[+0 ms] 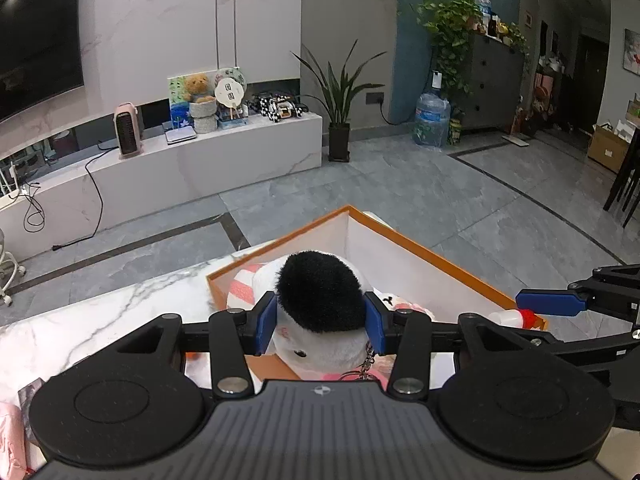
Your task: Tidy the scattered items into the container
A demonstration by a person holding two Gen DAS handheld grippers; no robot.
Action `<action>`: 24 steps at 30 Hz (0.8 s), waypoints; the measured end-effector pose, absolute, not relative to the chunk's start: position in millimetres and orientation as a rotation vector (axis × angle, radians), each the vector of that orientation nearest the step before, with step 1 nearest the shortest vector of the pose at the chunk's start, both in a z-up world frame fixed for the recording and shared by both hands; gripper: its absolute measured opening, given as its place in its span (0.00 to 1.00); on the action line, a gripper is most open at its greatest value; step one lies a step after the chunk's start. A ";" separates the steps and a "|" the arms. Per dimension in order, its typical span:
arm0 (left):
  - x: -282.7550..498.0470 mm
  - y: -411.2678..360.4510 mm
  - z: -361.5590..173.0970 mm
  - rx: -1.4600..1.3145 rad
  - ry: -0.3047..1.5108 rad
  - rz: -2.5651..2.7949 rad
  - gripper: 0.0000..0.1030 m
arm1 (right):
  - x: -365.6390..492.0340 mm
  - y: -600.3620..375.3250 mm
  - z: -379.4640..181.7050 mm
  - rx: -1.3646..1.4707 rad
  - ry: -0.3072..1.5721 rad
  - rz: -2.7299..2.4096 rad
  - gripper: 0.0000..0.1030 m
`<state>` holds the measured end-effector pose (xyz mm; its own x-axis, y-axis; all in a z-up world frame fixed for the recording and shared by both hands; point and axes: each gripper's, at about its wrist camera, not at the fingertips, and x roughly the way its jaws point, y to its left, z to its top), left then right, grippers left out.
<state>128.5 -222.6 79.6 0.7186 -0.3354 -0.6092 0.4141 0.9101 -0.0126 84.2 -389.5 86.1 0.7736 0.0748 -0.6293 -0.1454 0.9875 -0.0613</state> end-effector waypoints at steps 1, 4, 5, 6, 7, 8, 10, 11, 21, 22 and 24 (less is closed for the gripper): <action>128.7 -224.4 78.0 0.129 0.651 -0.417 0.51 | 85.1 -390.3 84.0 -0.107 0.680 0.120 0.45; 129.4 -228.5 72.0 0.134 0.665 -0.420 0.51 | 85.8 -391.4 78.2 -0.100 0.689 0.122 0.45; 129.9 -229.8 70.1 0.136 0.669 -0.422 0.51 | 86.2 -391.6 75.9 -0.098 0.693 0.123 0.45; 130.6 -231.1 68.2 0.138 0.674 -0.424 0.51 | 87.3 -391.8 73.6 -0.096 0.697 0.125 0.45; 131.2 -232.4 66.3 0.140 0.678 -0.425 0.51 | 89.0 -392.3 71.4 -0.095 0.701 0.126 0.45; 131.9 -233.7 64.4 0.142 0.682 -0.427 0.51 | 89.8 -392.6 69.4 -0.093 0.705 0.127 0.45; 133.7 -235.7 61.2 0.144 0.693 -0.432 0.52 | 90.7 -393.2 65.4 -0.090 0.714 0.129 0.45; 134.2 -236.5 59.6 0.146 0.698 -0.433 0.52 | 91.5 -393.4 64.0 -0.089 0.717 0.130 0.45; 140.0 -236.1 55.4 0.130 0.713 -0.428 0.59 | 96.2 -397.0 58.2 -0.066 0.728 0.137 0.51; 140.6 -235.6 56.5 0.130 0.710 -0.426 0.59 | 96.1 -396.8 58.3 -0.066 0.726 0.134 0.59; 141.1 -235.3 57.5 0.128 0.706 -0.423 0.59 | 95.8 -396.5 58.1 -0.066 0.721 0.131 0.61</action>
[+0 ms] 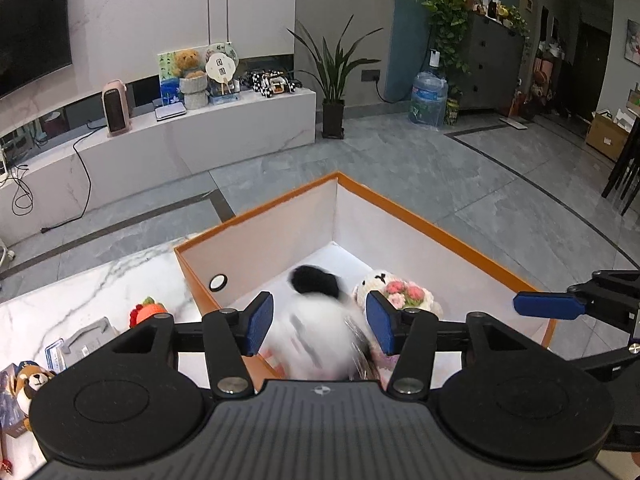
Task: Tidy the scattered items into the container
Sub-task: 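Open both tools to drop the panda plush and bottle into the box, then withdraw both tools from the box back over the table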
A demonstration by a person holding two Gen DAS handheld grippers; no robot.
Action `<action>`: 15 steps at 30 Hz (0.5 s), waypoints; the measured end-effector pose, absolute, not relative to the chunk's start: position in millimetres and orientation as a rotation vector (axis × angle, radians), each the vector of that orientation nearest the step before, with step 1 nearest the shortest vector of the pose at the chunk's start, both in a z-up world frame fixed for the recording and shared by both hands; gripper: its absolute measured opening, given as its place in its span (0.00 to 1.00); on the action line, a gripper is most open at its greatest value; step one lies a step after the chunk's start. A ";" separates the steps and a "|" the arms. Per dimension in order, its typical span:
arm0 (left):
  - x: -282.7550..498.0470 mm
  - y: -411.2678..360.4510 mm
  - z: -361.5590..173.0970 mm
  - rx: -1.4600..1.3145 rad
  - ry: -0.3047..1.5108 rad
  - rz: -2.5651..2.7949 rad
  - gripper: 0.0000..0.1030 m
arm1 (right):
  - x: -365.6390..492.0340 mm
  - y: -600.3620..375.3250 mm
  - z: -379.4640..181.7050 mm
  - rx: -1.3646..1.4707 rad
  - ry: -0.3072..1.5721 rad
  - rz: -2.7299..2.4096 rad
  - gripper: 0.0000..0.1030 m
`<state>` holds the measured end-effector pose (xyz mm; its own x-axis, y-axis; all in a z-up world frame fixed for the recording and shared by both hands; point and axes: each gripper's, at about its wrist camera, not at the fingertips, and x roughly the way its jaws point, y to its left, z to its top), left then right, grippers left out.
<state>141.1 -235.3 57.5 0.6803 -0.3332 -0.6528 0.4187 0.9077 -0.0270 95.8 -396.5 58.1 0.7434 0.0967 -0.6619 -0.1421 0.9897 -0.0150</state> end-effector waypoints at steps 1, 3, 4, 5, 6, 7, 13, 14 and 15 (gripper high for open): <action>141.1 -235.2 57.6 0.128 0.706 -0.422 0.59 | 95.8 -396.6 57.9 -0.064 0.720 0.132 0.61; 140.9 -234.9 57.5 0.128 0.706 -0.420 0.59 | 96.1 -396.3 57.5 -0.063 0.720 0.133 0.61; 140.5 -234.7 57.1 0.127 0.707 -0.419 0.59 | 96.2 -395.9 57.4 -0.063 0.720 0.133 0.61; 140.1 -234.8 56.5 0.126 0.709 -0.418 0.59 | 95.9 -395.6 57.4 -0.064 0.721 0.134 0.61; 139.8 -234.7 56.0 0.126 0.711 -0.418 0.59 | 95.4 -395.5 57.4 -0.065 0.721 0.134 0.61; 139.8 -234.7 55.5 0.126 0.713 -0.417 0.59 | 95.1 -395.4 57.5 -0.065 0.720 0.134 0.61; 139.8 -233.1 57.8 0.123 0.712 -0.412 0.59 | 95.6 -394.4 58.7 -0.068 0.718 0.131 0.61; 139.8 -232.5 58.4 0.123 0.710 -0.410 0.59 | 96.1 -394.3 59.1 -0.068 0.718 0.131 0.61; 139.8 -231.8 59.0 0.124 0.709 -0.409 0.59 | 95.9 -394.0 59.8 -0.068 0.717 0.131 0.61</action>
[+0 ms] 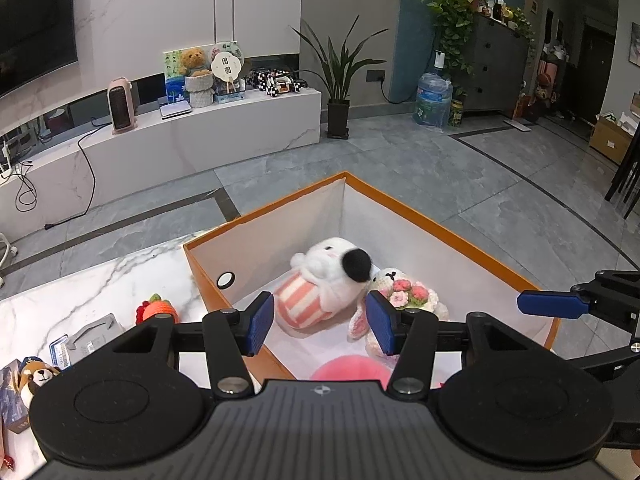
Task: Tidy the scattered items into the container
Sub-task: 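Withdraw both tools from the box back over the table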
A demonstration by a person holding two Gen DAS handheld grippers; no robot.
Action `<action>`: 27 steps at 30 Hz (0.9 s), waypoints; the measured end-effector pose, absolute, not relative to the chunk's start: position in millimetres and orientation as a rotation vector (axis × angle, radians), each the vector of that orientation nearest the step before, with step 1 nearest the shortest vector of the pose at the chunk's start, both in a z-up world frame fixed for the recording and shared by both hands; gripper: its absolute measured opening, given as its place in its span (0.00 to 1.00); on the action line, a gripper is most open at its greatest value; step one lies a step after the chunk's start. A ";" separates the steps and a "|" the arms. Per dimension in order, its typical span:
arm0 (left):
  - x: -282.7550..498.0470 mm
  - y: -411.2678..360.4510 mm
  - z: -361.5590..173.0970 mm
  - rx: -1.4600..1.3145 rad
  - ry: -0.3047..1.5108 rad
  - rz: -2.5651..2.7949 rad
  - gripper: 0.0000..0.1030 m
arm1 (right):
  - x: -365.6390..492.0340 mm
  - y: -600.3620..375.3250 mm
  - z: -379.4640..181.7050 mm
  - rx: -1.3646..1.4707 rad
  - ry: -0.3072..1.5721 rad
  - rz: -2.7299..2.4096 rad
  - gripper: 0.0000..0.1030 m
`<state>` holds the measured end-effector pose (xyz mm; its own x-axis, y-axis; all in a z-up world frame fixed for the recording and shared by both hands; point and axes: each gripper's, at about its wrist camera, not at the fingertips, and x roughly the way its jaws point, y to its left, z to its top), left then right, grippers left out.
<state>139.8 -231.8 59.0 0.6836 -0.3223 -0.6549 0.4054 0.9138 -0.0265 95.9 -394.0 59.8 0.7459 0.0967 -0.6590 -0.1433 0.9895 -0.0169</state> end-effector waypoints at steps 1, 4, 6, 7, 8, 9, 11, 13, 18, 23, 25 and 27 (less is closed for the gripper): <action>139.9 -231.0 59.5 0.126 0.708 -0.407 0.59 | 95.7 -393.7 60.6 -0.068 0.715 0.132 0.61; 138.7 -227.0 62.6 0.123 0.702 -0.400 0.59 | 95.1 -392.4 63.1 -0.069 0.709 0.134 0.61; 138.9 -224.0 64.5 0.120 0.698 -0.395 0.59 | 95.0 -391.0 64.5 -0.071 0.705 0.136 0.61; 138.9 -222.4 65.2 0.119 0.698 -0.392 0.59 | 94.7 -390.5 64.5 -0.071 0.704 0.136 0.61; 139.0 -220.8 66.1 0.117 0.698 -0.390 0.59 | 94.6 -389.4 64.8 -0.072 0.703 0.137 0.61; 139.0 -219.1 67.1 0.115 0.696 -0.388 0.59 | 94.8 -387.9 65.3 -0.074 0.703 0.138 0.61; 139.1 -215.7 68.9 0.111 0.693 -0.385 0.59 | 95.1 -384.6 66.8 -0.080 0.703 0.141 0.61; 138.7 -212.0 70.7 0.111 0.687 -0.380 0.59 | 95.3 -381.1 69.8 -0.086 0.700 0.145 0.61; 138.3 -198.8 75.2 0.102 0.681 -0.365 0.59 | 96.9 -369.4 77.6 -0.101 0.690 0.156 0.61; 139.4 -180.0 81.7 0.089 0.673 -0.343 0.59 | 98.4 -355.2 85.9 -0.118 0.678 0.173 0.61; 139.7 -172.6 84.2 0.086 0.669 -0.336 0.59 | 99.6 -348.1 89.0 -0.124 0.673 0.182 0.61; 139.9 -164.9 86.7 0.083 0.665 -0.327 0.59 | 100.6 -341.0 91.5 -0.130 0.669 0.190 0.61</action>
<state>139.9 -164.9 86.7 0.7375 -0.2715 -0.6183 0.3241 0.9456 -0.0287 100.6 -341.0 91.5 0.7681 0.1328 -0.6264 -0.2162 0.9746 -0.0584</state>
